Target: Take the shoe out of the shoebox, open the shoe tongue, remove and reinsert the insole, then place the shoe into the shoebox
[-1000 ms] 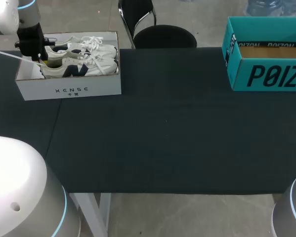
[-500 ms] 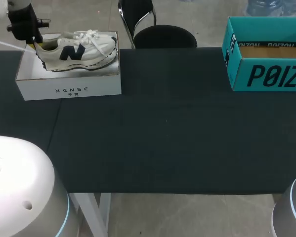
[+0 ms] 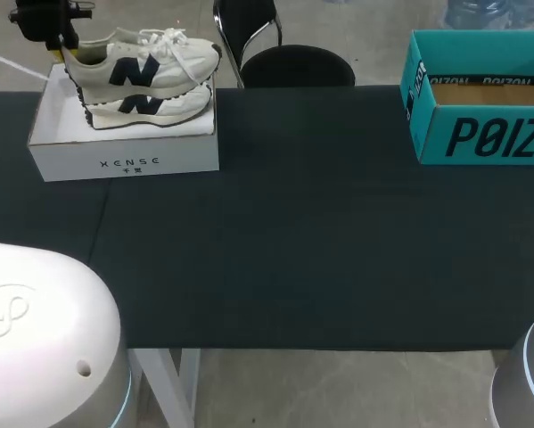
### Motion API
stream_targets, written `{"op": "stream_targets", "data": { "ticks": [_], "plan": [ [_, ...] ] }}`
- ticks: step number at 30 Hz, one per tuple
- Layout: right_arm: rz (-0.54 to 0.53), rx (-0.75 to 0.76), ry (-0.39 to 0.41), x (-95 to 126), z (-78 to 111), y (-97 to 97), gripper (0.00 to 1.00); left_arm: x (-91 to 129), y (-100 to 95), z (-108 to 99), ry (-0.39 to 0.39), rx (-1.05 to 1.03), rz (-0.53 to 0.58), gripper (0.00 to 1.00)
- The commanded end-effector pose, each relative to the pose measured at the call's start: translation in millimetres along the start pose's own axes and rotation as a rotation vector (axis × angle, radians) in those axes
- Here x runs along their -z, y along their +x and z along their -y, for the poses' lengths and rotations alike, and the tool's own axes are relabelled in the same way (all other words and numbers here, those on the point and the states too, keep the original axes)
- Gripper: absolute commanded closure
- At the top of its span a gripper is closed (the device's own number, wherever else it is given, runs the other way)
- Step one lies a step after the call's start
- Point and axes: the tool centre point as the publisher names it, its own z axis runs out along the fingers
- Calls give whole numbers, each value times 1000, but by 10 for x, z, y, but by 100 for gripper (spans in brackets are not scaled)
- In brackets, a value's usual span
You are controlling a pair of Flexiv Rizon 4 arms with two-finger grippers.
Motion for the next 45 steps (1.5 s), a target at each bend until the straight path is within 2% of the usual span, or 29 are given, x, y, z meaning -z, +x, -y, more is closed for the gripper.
{"op": "stream_targets", "data": {
  "ticks": [1,6,11,20,27,37,45],
  "plan": [
    [2,-1,1,-5,2,-4,0,359,-225,465,-45,5,-23,100],
    [2,-1,1,-5,2,-4,0,464,-541,857,-43,13,-30,100],
    [2,-1,1,-5,2,-4,0,450,-810,1237,-41,23,-46,100],
    [2,-1,1,-5,2,-4,0,263,-1299,1940,-55,-84,-15,100],
    [2,-1,1,-5,2,-4,0,78,-1733,2377,-65,-158,-2,100],
    [2,-1,1,-5,2,-4,0,-273,-2235,2789,-79,-219,-14,100],
    [2,-1,1,-5,2,-4,0,-442,-2699,2845,-77,-244,-1,100]
  ]
}}
